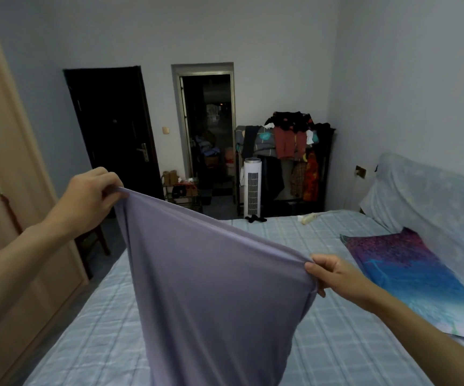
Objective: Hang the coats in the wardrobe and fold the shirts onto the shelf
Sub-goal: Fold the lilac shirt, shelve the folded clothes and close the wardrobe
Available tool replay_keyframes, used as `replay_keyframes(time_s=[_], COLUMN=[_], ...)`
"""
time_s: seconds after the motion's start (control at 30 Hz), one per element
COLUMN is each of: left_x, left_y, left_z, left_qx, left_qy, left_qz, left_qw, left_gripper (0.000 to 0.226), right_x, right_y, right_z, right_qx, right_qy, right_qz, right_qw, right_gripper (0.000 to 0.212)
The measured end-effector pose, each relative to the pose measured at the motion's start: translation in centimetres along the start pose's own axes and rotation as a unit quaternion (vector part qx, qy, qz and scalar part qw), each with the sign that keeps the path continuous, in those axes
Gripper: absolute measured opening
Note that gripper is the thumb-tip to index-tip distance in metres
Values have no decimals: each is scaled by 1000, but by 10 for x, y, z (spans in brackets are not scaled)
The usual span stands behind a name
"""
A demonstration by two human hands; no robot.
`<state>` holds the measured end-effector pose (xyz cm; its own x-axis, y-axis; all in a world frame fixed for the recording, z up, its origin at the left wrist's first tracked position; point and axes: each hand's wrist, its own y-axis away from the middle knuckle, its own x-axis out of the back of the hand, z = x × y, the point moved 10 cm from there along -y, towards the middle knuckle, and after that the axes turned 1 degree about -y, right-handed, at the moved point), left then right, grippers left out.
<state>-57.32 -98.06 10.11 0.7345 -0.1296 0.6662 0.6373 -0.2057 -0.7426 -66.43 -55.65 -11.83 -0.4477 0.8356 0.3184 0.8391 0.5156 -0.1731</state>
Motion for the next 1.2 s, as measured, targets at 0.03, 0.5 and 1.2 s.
replay_keyframes(time_s=[0.03,0.5,1.2], left_x=[0,-30,-52], left_y=[-4,-13,4], left_z=[1,-13,-26], left_qx=[-5,25,96], left_qy=[2,14,49], left_qz=[3,-23,-26], left_qw=[1000,999,994], left_gripper=[19,22,27], right_x=[3,67,76], right_y=[1,-13,-40], right_z=[-4,-9,-49], right_qx=[13,-101,31], right_qy=[69,431,322], right_qz=[8,208,232], right_qw=[998,872,917], right_gripper=[30,15,35])
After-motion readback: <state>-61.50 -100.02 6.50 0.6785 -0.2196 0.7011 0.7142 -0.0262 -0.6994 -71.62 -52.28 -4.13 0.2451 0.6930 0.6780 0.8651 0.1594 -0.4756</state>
